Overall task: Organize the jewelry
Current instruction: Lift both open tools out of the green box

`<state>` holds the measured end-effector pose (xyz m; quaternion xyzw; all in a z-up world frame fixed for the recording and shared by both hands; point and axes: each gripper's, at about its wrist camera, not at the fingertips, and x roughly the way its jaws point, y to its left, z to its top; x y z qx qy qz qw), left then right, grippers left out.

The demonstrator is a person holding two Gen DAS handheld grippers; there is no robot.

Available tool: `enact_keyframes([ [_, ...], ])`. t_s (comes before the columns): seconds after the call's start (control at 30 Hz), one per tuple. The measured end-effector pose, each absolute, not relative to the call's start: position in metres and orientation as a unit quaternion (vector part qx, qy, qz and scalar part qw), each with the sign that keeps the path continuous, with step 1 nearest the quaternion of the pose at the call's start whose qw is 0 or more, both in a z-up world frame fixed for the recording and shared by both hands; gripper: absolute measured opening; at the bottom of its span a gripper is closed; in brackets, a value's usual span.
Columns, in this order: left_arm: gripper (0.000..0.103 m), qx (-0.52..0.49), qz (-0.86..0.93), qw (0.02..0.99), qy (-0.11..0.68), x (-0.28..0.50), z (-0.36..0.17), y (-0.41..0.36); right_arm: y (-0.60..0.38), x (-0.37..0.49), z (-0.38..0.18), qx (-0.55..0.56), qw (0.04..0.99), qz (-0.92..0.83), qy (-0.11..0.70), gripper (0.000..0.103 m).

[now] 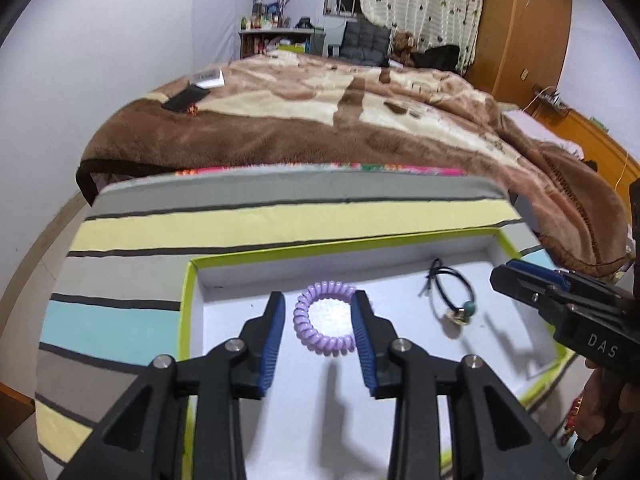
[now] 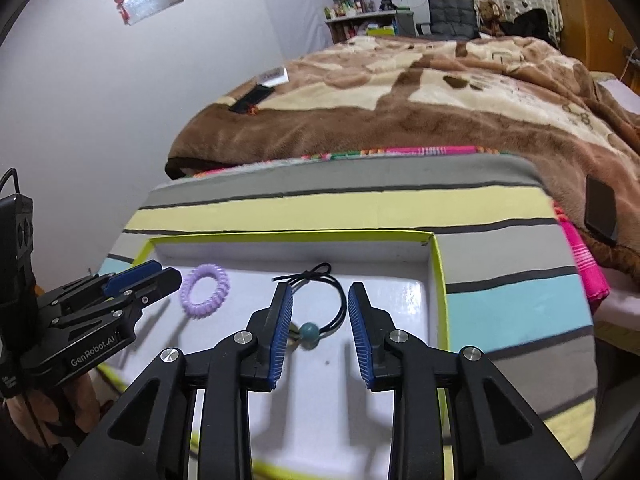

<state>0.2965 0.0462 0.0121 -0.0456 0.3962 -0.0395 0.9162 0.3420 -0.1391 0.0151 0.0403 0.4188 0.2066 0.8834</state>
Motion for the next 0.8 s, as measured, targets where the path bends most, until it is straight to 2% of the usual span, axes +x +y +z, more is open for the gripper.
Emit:
enact_keyframes([
  [0.13, 0.043, -0.043, -0.033, 0.926, 0.374, 0.271, 0.026, 0.044, -0.142, 0.315, 0.030, 0.034, 0.893, 0.213, 0.395, 0.030],
  [0.43, 0.043, -0.040, -0.031, 0.944, 0.326, 0.210, 0.048, 0.046, -0.156, 0.247, 0.040, 0.041, 0.906, 0.218, 0.360, 0.030],
  [0.8, 0.043, -0.041, -0.028, 0.949, 0.311, 0.138, 0.032, 0.044, -0.166, 0.173, 0.042, 0.027, 0.916, 0.219, 0.335, 0.030],
])
